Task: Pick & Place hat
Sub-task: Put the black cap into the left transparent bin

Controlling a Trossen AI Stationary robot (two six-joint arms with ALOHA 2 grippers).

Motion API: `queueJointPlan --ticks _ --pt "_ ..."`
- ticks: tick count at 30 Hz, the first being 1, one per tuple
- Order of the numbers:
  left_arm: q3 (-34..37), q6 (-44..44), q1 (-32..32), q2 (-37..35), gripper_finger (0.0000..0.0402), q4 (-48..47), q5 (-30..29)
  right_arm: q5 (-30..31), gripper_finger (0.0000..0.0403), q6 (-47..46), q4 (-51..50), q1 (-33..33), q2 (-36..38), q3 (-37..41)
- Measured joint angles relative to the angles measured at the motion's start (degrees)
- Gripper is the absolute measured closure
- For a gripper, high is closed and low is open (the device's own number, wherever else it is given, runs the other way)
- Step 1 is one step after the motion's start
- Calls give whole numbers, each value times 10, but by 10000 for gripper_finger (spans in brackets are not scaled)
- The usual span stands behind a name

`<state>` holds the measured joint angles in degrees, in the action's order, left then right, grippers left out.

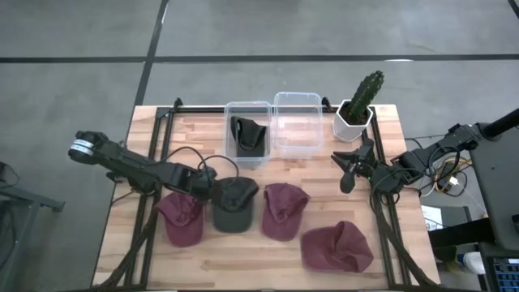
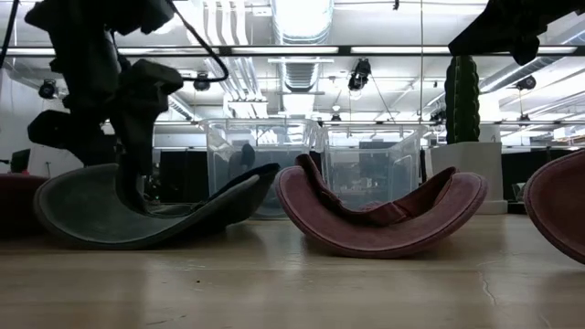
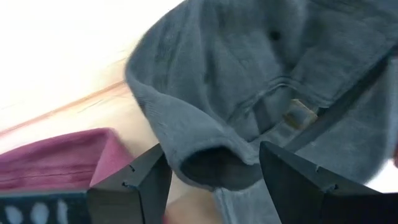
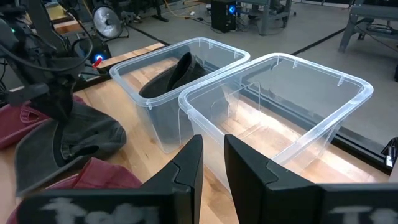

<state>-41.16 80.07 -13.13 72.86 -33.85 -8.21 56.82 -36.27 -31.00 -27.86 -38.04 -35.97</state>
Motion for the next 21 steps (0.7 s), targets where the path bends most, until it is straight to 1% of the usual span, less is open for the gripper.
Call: queueJointPlan --ticks 4,8,12,18,21 --pt "22 1 0 0 170 28 0 0 344 0 0 0 0 0" --pt "49 8 0 0 170 91 3 0 344 0 0 0 0 0" --pt "68 11 0 0 170 133 8 0 344 0 0 0 0 0" --pt "83 12 0 0 170 138 8 0 344 0 0 0 0 0" --pt "89 33 0 0 177 138 9 0 344 0 0 0 0 0"
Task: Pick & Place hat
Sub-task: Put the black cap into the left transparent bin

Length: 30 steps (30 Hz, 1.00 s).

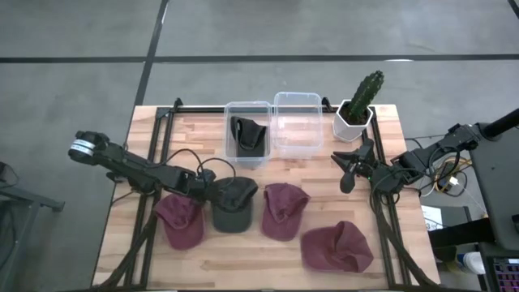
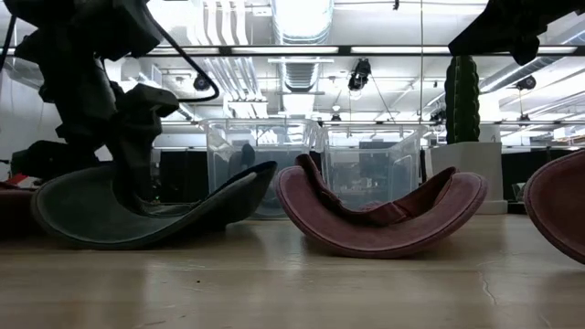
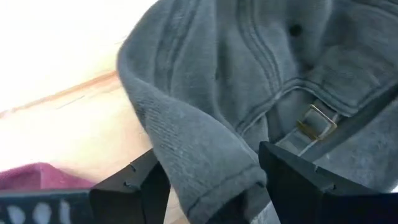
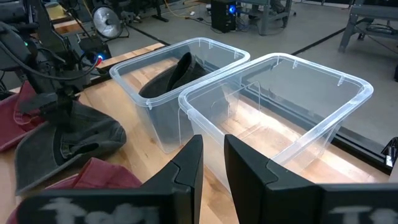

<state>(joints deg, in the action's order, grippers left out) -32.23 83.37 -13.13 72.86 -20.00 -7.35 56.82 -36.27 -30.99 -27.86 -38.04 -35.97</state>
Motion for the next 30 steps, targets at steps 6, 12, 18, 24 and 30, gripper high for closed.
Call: queueJointPlan --ticks 6,12,18,24,30 --pt "0 24 0 0 239 1 -10 0 344 0 0 0 0 0" --pt "0 32 0 0 347 8 -27 0 344 0 0 0 0 0" --pt "0 58 0 -1 390 18 -47 0 344 -2 0 0 0 0" --pt "-6 71 0 -20 395 26 -61 0 344 -2 0 0 0 0" --pt "-39 72 0 -49 395 -4 -79 0 344 -2 0 0 0 0"
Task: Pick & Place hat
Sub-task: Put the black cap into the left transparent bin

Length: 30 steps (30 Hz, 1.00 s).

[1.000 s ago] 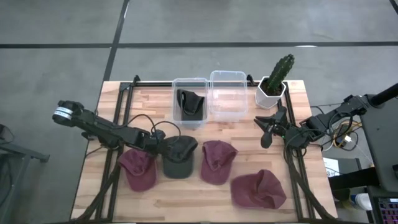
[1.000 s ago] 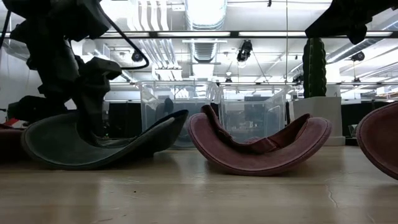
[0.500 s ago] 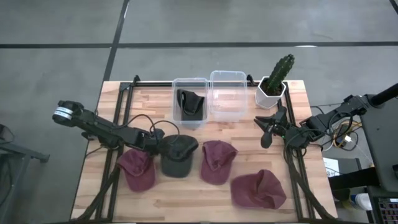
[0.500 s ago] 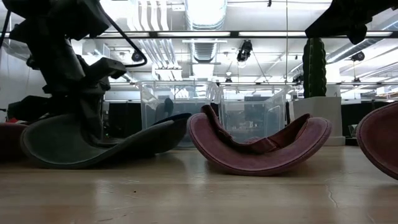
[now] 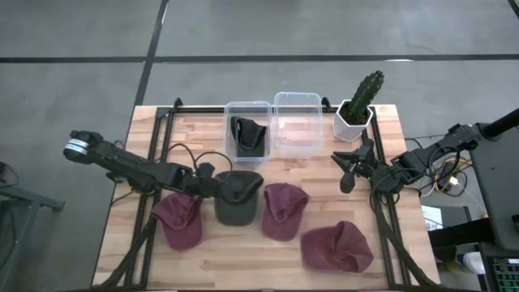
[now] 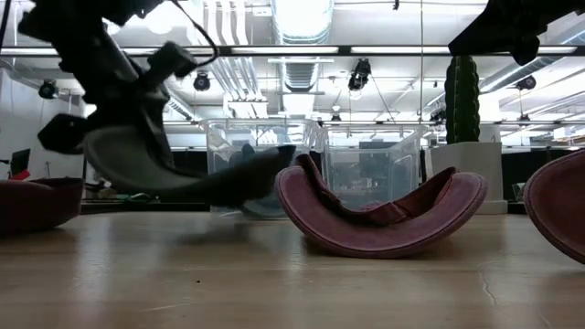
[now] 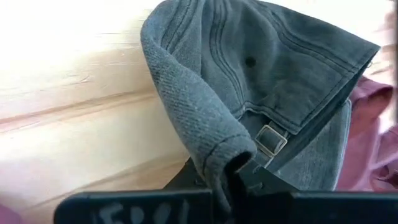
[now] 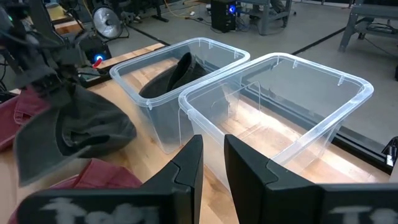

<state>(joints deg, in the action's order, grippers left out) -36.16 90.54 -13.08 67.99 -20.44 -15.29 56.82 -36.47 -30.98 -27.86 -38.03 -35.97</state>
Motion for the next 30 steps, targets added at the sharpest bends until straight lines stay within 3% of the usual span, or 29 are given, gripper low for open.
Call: queueJointPlan --ticks 11,16,22,25,30 --pt "-121 -38 -14 -40 395 -142 3 0 344 0 0 0 0 0" --pt "-182 -79 -27 -43 395 -137 -10 0 344 0 0 0 0 0" --pt "-232 -132 -20 -37 395 -116 -127 0 344 0 0 0 0 0" --pt "-239 -176 3 -37 395 -69 -174 0 344 0 0 0 0 0" --pt "-241 -252 80 -36 395 -3 -163 0 344 0 0 0 0 0"
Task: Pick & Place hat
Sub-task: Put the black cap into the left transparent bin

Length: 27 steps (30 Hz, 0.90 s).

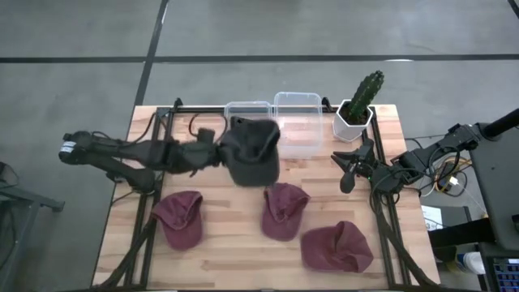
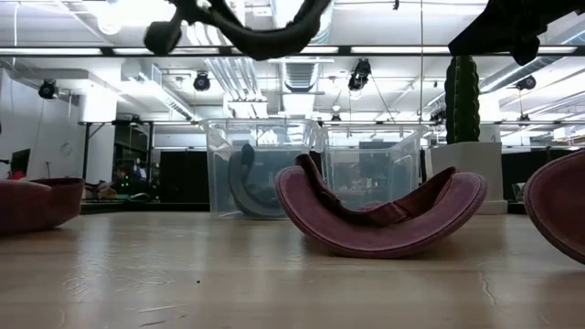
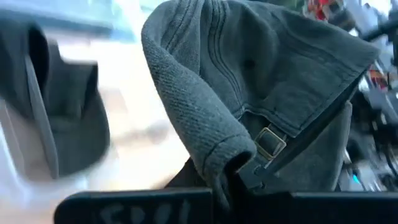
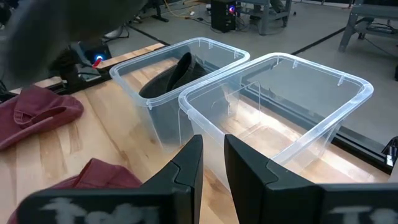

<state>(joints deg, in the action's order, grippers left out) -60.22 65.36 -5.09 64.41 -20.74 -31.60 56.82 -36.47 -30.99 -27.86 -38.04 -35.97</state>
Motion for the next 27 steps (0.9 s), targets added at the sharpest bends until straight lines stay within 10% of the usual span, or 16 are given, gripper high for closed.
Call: queueJointPlan --ticks 13,27 --pt "5 -113 251 15 395 39 121 0 344 0 0 0 0 0" --pt "-76 -177 343 175 395 27 255 0 344 4 0 0 0 0"
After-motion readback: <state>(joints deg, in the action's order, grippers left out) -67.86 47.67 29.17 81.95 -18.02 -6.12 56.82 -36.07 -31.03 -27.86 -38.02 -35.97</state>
